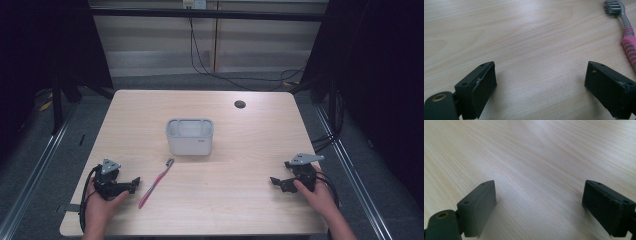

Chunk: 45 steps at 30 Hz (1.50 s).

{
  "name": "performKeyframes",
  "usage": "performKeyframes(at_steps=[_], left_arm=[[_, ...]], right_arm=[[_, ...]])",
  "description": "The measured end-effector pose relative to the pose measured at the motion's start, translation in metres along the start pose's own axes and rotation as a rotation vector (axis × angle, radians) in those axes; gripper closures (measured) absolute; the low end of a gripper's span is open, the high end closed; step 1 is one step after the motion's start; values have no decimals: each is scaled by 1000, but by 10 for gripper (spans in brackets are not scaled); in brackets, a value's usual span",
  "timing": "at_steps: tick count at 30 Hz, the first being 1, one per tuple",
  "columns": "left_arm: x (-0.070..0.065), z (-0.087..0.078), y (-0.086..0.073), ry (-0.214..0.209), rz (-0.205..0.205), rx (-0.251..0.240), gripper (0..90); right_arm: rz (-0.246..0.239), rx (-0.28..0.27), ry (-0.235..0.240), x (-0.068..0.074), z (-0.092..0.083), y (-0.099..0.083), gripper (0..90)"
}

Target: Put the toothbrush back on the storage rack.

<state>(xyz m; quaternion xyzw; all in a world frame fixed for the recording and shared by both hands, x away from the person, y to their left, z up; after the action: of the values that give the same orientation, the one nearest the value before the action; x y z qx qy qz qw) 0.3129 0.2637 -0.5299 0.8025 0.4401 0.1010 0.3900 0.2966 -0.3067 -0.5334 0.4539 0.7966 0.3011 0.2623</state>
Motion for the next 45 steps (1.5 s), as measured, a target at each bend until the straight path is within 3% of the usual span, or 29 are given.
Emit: performKeyframes(at_steps=[12, 15, 17, 22, 32, 36, 39, 45], left_arm=[[-3, 4, 3, -3, -5, 30, 24], [-4, 2, 4, -3, -11, 46, 43], [-5, -3, 6, -1, -16, 78, 161], [-10, -7, 9, -32, -58, 106, 223], [-23, -12, 22, -72, -68, 140, 269], [-26, -13, 23, -96, -107, 187, 289], [-28, -13, 24, -96, -117, 191, 295], [-33, -12, 30, -113, -114, 207, 312]], right_arm=[[1, 1, 1, 0, 0, 0, 115], [2, 1, 2, 0, 0, 0, 113], [6, 4, 0, 0, 1, 1, 113], [12, 4, -4, 0, 3, 3, 111], [12, 6, -9, 0, 2, 3, 113], [13, 4, -6, 0, 3, 3, 113], [12, 5, -8, 0, 3, 3, 113], [12, 5, -5, 0, 3, 3, 113]])
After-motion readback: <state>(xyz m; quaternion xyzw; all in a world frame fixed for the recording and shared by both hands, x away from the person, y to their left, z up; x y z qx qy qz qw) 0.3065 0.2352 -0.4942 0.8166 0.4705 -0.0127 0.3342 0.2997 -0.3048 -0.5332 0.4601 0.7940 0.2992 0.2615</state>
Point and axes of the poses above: each handheld gripper's, and its own axes: z roughly forward along the jaws, y roughly out of its top, x roughly to its left, the point moved 3 cm from there along z, roughly forward along the jaws, and after that the axes turned 14 degrees about -y, right-handed, at the moved point
